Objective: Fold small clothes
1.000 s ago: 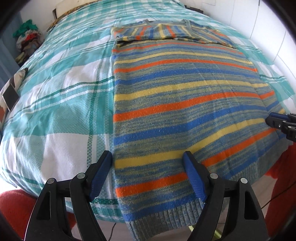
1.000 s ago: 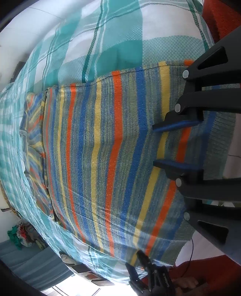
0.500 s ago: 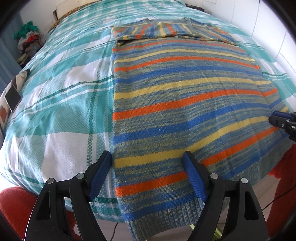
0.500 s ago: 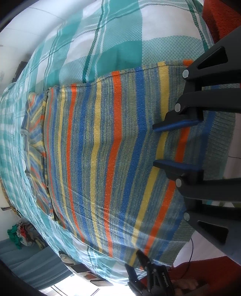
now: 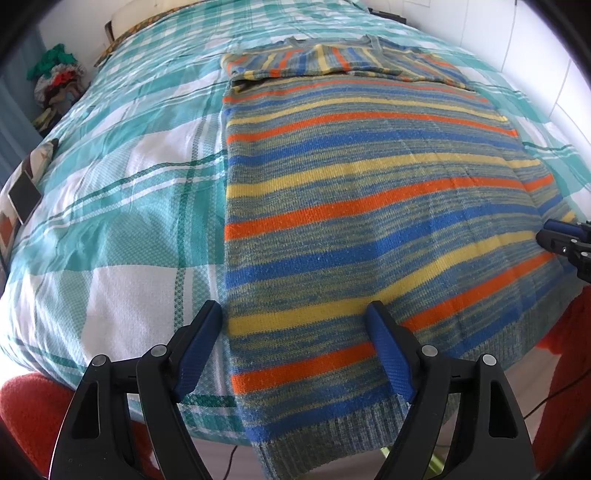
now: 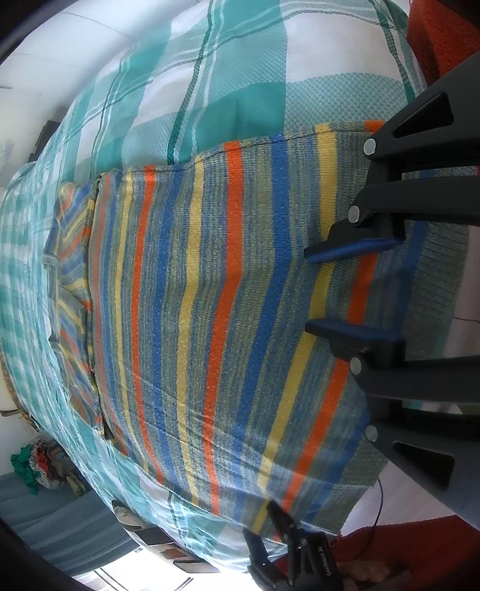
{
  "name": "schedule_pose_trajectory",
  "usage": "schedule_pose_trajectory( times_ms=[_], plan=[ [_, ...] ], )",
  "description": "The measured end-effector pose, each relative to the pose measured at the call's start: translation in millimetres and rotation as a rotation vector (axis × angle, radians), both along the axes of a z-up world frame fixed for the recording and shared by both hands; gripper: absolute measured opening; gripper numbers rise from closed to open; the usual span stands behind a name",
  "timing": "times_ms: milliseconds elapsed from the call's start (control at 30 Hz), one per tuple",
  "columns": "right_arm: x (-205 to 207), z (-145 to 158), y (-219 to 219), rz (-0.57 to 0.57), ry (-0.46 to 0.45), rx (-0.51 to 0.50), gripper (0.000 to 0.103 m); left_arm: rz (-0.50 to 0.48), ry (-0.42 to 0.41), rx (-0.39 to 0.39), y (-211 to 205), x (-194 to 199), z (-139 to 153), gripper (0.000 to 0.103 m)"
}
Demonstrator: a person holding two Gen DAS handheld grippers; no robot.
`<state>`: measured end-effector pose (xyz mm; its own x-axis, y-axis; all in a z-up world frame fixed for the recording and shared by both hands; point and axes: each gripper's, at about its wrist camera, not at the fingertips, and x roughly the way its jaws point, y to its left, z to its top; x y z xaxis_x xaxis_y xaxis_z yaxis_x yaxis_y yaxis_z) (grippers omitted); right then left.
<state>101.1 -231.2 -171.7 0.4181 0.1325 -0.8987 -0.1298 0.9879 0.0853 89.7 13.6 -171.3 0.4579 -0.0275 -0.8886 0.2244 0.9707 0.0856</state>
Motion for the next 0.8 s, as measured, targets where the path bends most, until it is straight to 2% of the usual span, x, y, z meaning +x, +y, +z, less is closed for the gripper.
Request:
schedule_pose_trajectory(
  times_ms=[800],
  plan=[
    [-1.3,-1.0,2.5,0.007,-0.009,-0.02,0.034,-0.004,-0.013,-0.017,1.6,-1.8,1.0,0.084]
  ],
)
